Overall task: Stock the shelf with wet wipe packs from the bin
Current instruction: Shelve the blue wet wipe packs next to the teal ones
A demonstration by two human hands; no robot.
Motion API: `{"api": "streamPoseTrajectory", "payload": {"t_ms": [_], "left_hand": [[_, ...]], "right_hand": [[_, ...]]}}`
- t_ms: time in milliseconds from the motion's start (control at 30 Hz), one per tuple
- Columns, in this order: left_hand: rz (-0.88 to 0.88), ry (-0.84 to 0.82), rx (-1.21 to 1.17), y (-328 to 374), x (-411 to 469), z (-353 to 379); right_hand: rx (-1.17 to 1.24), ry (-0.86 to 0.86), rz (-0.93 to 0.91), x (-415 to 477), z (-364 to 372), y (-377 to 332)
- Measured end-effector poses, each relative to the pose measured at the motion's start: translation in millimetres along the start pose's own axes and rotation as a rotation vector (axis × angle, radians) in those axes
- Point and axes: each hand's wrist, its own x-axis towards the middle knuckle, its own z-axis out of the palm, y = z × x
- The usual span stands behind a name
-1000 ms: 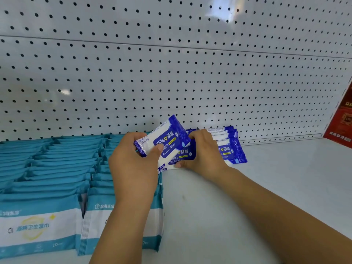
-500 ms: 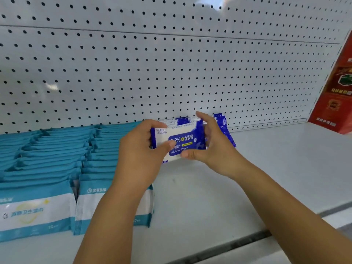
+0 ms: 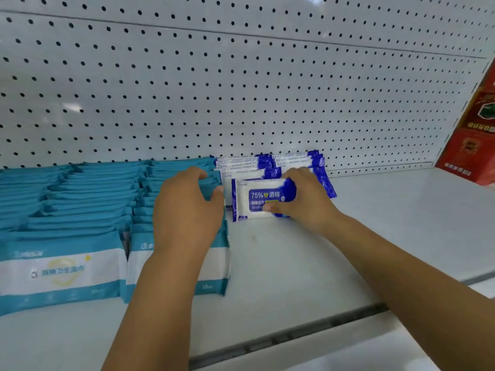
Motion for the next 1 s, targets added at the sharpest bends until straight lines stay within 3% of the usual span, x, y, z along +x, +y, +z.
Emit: {"api": "streamPoseTrajectory", "payload": {"t_ms": [267,433,667,833,1000], "left_hand": [[0.042,0.04,0.099,-4,-3,-1],[0.028,0.054,0.07,-6,-3,-7],[0.15,0.012,-0.004,-12,-9,-14],[0.271,0.003,-0.026,-8,-17,-8],[0.314,-0.032,-0.007,-3,-21,-3]], "right_hand": [[-0.271,0.181,-0.198,32,27,-4],[-0.305,0.212,-0.199,30,30,-3],[-0.162,0.196,-0.077,9,0,7],[-0.197,0.045,0.167,-2,-19,12],[-0.168,0.016,0.197,-10,-23,15]]}}
